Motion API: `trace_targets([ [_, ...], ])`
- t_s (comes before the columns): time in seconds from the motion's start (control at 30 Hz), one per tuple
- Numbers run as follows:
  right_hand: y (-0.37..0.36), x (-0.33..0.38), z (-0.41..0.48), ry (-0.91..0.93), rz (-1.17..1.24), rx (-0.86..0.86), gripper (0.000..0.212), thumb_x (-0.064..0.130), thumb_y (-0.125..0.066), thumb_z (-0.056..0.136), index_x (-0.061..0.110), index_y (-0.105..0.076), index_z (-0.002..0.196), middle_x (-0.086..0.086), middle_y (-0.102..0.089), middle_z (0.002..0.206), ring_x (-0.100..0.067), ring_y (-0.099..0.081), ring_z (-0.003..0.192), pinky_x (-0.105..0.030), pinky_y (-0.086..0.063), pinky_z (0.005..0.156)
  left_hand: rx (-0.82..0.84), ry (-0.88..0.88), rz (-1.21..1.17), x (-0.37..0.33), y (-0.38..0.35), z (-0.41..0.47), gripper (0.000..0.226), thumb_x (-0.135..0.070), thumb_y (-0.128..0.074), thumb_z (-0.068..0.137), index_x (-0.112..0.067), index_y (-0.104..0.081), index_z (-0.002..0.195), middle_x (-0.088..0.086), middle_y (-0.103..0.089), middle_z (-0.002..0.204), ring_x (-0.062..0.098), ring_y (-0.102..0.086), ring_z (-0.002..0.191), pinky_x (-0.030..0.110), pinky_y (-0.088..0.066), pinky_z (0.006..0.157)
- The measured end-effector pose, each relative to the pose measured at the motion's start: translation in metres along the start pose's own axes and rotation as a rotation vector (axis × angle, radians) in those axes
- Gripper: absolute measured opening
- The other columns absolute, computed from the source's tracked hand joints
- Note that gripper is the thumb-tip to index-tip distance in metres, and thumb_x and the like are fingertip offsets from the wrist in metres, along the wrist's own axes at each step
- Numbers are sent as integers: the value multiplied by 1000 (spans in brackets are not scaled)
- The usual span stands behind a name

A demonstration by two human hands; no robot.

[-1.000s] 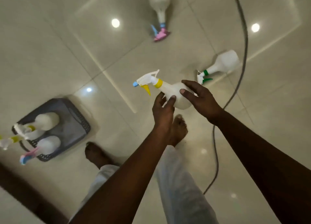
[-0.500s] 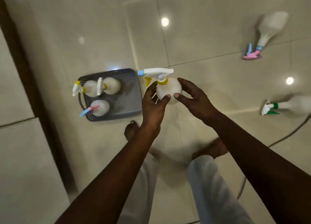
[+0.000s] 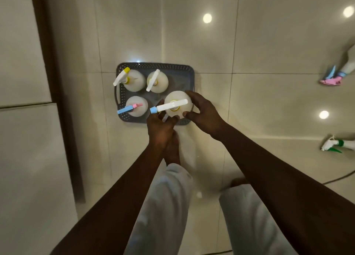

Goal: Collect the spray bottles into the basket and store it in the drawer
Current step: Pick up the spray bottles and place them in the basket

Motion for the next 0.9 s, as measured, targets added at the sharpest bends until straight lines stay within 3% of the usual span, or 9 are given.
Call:
trace_targets([
  [0.17,-40,-11,25,-36,-4,25,77,-1,-78,85,13,-46,153,-8,-50,155,-27,-47,143,-47,-41,120,-59,48,-92,31,27,31,61,13,-72,84,-3,-58,141,16,-68,137,29,-66,128,54,-50,113],
  [0.3,-61,-21,43,-59,-32,31,77,-8,-77,83,8,-46,152,-12,-49,156,-30,-47,144,-49,-40,121,-59,45,-82,48,37,52,49,8,-72,87,0,-64,135,21,-69,133,32,-67,121,54,-52,109],
  [0.4,-72,-27,57,-61,-59,27,77,-7,-77,82,7,-47,151,-13,-50,155,-31,-47,143,-50,-41,120,-72,90,-114,55,41,70,46,5,-75,86,4,-65,131,29,-67,131,44,-65,120,58,-52,108],
  [0.47,-76,-29,65,-70,-72,19,77,-7,-78,82,7,-46,151,-14,-51,154,-33,-48,142,-51,-41,119,-84,119,-164,58,41,79,47,2,-76,83,5,-66,129,32,-65,130,43,-66,115,55,-53,108],
  [0.57,-86,-32,77,-91,-86,14,78,-6,-78,82,8,-46,151,-14,-51,153,-32,-49,141,-49,-42,119,-88,151,-231,65,43,89,48,-2,-75,80,4,-67,128,32,-66,128,32,-65,105,45,-52,95],
  [0.7,-97,-38,88,-91,-107,25,77,-7,-76,82,6,-46,151,-15,-52,152,-32,-49,140,-46,-41,119,-87,153,-286,77,47,99,58,-11,-77,78,10,-63,130,36,-63,130,35,-62,108,47,-51,98],
  [0.8,-105,-44,96,-97,-112,31,77,-10,-75,80,5,-47,150,-16,-53,150,-32,-51,139,-46,-42,118,-93,163,-234,90,47,106,46,-2,-75,87,11,-62,129,35,-63,131,44,-64,116,56,-52,107],
  [0.9,-109,-49,102,-104,-108,40,77,-11,-74,79,7,-47,150,-15,-53,151,-31,-50,139,-46,-42,118,-95,141,-202,101,47,115,43,-1,-74,89,10,-62,129,34,-64,129,43,-65,117,50,-57,101],
])
Point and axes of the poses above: each hand's wrist, its own z-axis towards the middle knuckle, its own y-axis out of the back of the hand, x = y × z, the point moved 3 cm from there along z, towards the middle knuckle
